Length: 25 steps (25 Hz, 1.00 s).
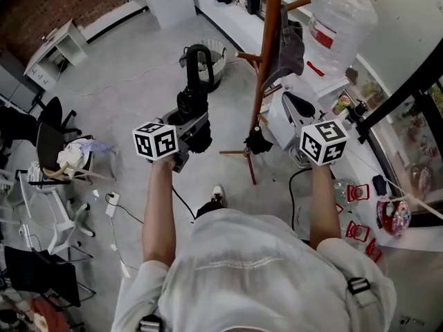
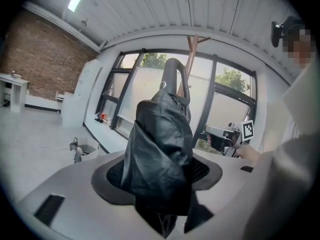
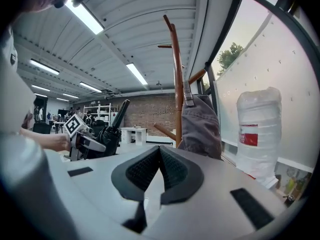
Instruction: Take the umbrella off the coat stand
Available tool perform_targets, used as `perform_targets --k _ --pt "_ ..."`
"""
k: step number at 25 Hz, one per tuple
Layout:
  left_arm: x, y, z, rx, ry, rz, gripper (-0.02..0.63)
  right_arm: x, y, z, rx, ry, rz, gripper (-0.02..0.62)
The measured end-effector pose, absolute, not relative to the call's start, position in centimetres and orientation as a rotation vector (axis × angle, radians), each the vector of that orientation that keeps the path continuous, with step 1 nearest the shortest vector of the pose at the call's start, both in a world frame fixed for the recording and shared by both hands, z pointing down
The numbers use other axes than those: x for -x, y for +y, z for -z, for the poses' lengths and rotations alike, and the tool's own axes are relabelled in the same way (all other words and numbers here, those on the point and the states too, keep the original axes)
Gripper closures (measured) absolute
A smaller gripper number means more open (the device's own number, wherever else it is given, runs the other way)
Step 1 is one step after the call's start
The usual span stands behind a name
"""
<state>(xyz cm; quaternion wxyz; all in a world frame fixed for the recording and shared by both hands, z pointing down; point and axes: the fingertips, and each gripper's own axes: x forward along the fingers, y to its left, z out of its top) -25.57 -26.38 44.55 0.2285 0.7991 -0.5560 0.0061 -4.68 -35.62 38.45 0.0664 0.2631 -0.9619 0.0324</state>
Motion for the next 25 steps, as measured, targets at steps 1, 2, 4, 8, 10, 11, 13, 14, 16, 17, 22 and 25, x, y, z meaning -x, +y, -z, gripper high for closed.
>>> perform_targets --k 1,2,4,8,10,11,13,14,16,17,22,25 --pt "26.0 -25.2 -44.2 -2.178 -1.574 -0.002 0.322 4.8 -35.1 -38.3 -0.777 -2.906 -0.076 0.571" --pt "26.3 -24.0 -43.8 -2.156 -1.615 0.015 0.322 4.8 -34.6 -38.2 -0.762 -2.909 -0.056 0.571" --pt "26.8 -21.4 -43.1 -2.117 -1.688 0.052 0.322 4.6 -33.6 -38.2 -0.740 -2.913 -0.028 0.571" --pt "27.1 -16.3 -42.3 -2.048 -1.809 0.093 0.322 4.1 -31.3 -38.2 -0.711 -2.918 -0.001 0.571" --pt "27.2 -14.4 -42.4 -2.020 -1.852 0.089 0.322 4.0 -30.2 -38.3 -0.692 -2.919 0.019 0.571" --pt "27.1 -13.5 -42.5 -2.006 -1.867 0.088 0.322 3.9 -29.7 -38.3 -0.680 -2.919 0.031 0.571" --pt "26.7 -12.0 -42.7 -1.981 -1.887 0.094 0.322 3.8 -28.6 -38.3 -0.654 -2.916 0.060 0.571" --pt "26.5 -11.2 -42.9 -1.972 -1.894 0.101 0.322 3.8 -28.1 -38.3 -0.640 -2.914 0.076 0.571" --pt "25.8 -9.8 -42.9 -1.956 -1.908 0.115 0.322 3.8 -27.2 -38.2 -0.614 -2.914 0.108 0.571" --pt "25.6 -9.2 -42.8 -1.952 -1.915 0.120 0.322 3.8 -26.8 -38.1 -0.605 -2.916 0.119 0.571" --pt "24.7 -7.3 -42.3 -1.952 -1.929 0.127 0.322 3.4 -25.5 -37.3 -0.593 -2.927 0.147 0.571" --pt "24.3 -7.2 -42.1 -1.956 -1.931 0.125 0.322 3.0 -25.3 -37.2 -0.593 -2.929 0.156 0.571"
